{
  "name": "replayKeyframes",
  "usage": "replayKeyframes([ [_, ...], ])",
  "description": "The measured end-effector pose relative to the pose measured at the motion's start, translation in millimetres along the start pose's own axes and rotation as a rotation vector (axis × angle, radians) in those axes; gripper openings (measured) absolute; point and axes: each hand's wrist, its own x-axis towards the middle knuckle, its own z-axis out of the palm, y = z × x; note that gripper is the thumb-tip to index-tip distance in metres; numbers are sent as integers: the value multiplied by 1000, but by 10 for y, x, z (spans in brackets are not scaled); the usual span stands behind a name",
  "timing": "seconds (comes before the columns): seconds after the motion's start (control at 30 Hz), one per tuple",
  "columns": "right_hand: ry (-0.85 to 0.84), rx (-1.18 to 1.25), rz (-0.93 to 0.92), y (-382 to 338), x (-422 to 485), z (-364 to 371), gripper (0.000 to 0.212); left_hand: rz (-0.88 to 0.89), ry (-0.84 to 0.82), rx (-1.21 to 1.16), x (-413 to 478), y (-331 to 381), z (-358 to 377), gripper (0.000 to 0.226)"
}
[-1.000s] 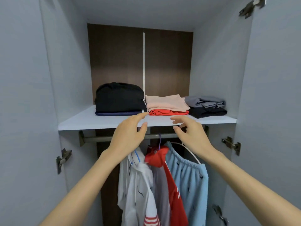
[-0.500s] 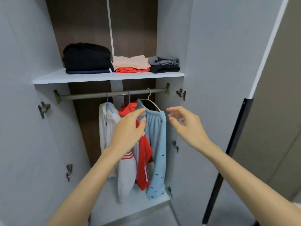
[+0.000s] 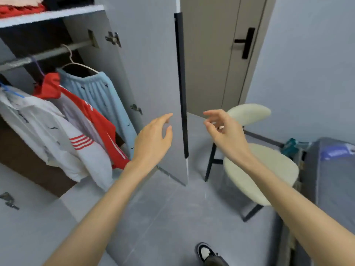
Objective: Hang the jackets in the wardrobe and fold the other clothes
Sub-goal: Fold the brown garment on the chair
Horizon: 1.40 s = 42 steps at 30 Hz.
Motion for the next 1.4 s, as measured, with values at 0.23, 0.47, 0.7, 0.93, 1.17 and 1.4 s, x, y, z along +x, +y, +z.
replayKeyframes([
  [0.23, 205, -173, 277, 384, -1461, -880, 26, 269, -343, -167, -633, 735, 807, 41],
  [0.47, 534, -240, 546, 787, -2840, -1708, 23, 518, -669, -234, -1331, 1763, 1701, 43],
  [0.7, 769, -265, 783, 1123, -4083, -2382, 22, 751, -888, -246, -2008, 2875, 2551, 41],
  [0.93, 959, -176, 1079, 1451, -5161, -2770, 22, 907, -1135, -233, -2865, 3793, 3362, 42],
  [1.17, 1079, -165, 1357, 1859, -5891, -2913, 25, 1078, -1341, -162, -3490, 4284, 4081, 43],
  [1.4, 1156, -194, 1591, 2572, -6185, -2991, 31, 1194, -1522, -68, -3882, 4604, 5032, 50],
])
